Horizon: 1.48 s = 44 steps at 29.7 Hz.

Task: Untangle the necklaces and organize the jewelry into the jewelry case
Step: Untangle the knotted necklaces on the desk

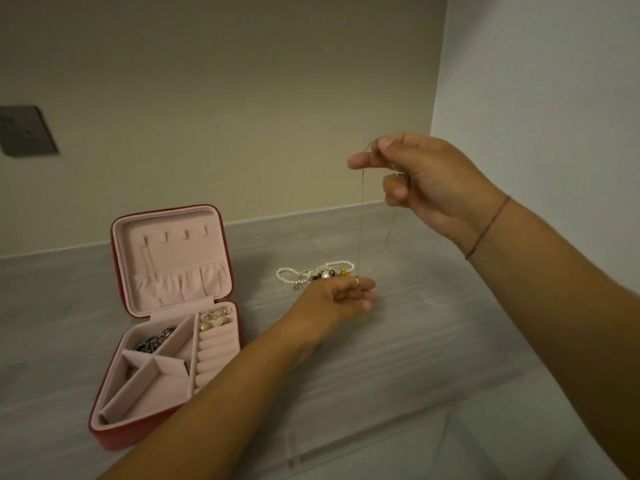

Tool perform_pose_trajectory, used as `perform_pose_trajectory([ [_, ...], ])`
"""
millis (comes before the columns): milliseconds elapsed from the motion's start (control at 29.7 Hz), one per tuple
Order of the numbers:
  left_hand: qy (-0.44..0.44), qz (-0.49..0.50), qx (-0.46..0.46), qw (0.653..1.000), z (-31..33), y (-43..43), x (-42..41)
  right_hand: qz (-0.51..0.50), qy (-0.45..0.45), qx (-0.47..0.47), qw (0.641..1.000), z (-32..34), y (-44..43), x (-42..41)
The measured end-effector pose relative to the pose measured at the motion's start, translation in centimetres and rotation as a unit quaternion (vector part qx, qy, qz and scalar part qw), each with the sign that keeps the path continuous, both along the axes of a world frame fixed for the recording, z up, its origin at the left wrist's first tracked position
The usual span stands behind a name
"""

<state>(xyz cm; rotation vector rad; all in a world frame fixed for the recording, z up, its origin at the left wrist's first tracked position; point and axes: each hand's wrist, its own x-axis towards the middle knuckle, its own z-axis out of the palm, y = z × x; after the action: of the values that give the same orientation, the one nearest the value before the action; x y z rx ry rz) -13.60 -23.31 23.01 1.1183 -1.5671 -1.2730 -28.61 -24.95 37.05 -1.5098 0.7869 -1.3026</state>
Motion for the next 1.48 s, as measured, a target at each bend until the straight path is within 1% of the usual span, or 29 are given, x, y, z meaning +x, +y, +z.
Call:
perform_pose_trajectory([
  [168, 0.069, 0.030, 0.020, 0.997, 0.1, -0.7, -0.6, -0.019, 0.010, -0.032, 0.999, 1.9, 0.0, -1.3],
  [303, 0.099, 0.027, 0.039, 0.994, -0.1, -0.6, -0.5, -0.044, 0.000, -0.026, 0.999, 1.2, -0.1, -3.7],
  [404, 0.134, 0.018, 0.050, 0.990, -0.3, -0.6, -0.1, -0.057, -0.027, 0.005, 0.998, -0.6, -0.3, -5.6],
  [505, 0.143, 0.017, 0.044, 0.989, -0.4, -0.9, 0.2, -0.062, -0.057, 0.045, 0.995, -3.1, -0.5, -7.1],
  [640, 0.145, 0.057, 0.024, 0.988, -0.8, -1.6, 0.4, -0.052, -0.084, 0.098, 0.990, -7.5, -0.8, -7.5],
  [741, 0.141, 0.076, 0.035, 0.986, -1.1, -1.9, 0.6, -0.049, -0.080, 0.129, 0.987, -10.9, -0.9, -7.1],
  [808, 0.142, 0.084, 0.038, 0.986, -1.1, -1.9, 0.6, -0.061, -0.042, 0.128, 0.989, -12.6, -1.0, -6.7],
  [876, 0.156, 0.089, 0.034, 0.983, -0.9, -1.9, 0.6, -0.096, 0.015, 0.122, 0.988, -13.9, -1.0, -6.4],
  [1010, 0.186, 0.078, 0.034, 0.979, -0.4, -1.7, 0.3, -0.162, 0.093, 0.123, 0.975, -15.2, -0.9, -6.0],
  [1044, 0.191, 0.068, 0.032, 0.979, -0.4, -1.7, 0.2, -0.173, 0.120, 0.111, 0.971, -15.3, -0.8, -6.0],
  [1078, 0.196, 0.057, 0.030, 0.978, -0.3, -1.6, 0.2, -0.188, 0.166, 0.086, 0.964, -15.4, -0.7, -5.9],
  [1145, 0.219, 0.035, 0.030, 0.975, -0.1, -1.5, 0.2, -0.223, 0.277, 0.034, 0.934, -15.5, -0.5, -5.6],
  [1179, 0.236, 0.027, 0.034, 0.971, 0.0, -1.4, 0.2, -0.242, 0.310, 0.016, 0.919, -15.5, -0.5, -5.3],
  [1213, 0.250, 0.021, 0.037, 0.967, 0.2, -1.3, 0.2, -0.257, 0.322, -0.006, 0.911, -15.5, -0.7, -4.9],
  [1246, 0.259, 0.016, 0.040, 0.965, 0.3, -1.2, 0.2, -0.260, 0.315, -0.028, 0.912, -15.5, -0.9, -4.4],
  [1280, 0.264, 0.010, 0.041, 0.964, 0.4, -1.2, 0.2, -0.240, 0.290, -0.040, 0.926, -15.4, -1.1, -3.9],
  [1314, 0.267, 0.004, 0.041, 0.963, 0.4, -1.1, 0.2, -0.191, 0.247, -0.031, 0.949, -15.1, -1.3, -3.3],
  [1347, 0.270, -0.003, 0.041, 0.962, 0.5, -1.0, 0.2, -0.120, 0.202, -0.004, 0.972, -14.8, -1.2, -2.6],
  [1381, 0.272, -0.010, 0.042, 0.961, 0.5, -0.9, 0.1, -0.048, 0.164, 0.030, 0.985, -14.6, -1.1, -2.0],
  [1415, 0.276, -0.013, 0.044, 0.960, 0.5, -0.9, 0.1, 0.004, 0.134, 0.057, 0.989, -14.7, -0.9, -1.6],
  [1482, 0.288, -0.011, 0.051, 0.956, 0.4, -0.9, 0.1, 0.049, 0.086, 0.088, 0.991, -15.2, -0.7, -1.2],
])
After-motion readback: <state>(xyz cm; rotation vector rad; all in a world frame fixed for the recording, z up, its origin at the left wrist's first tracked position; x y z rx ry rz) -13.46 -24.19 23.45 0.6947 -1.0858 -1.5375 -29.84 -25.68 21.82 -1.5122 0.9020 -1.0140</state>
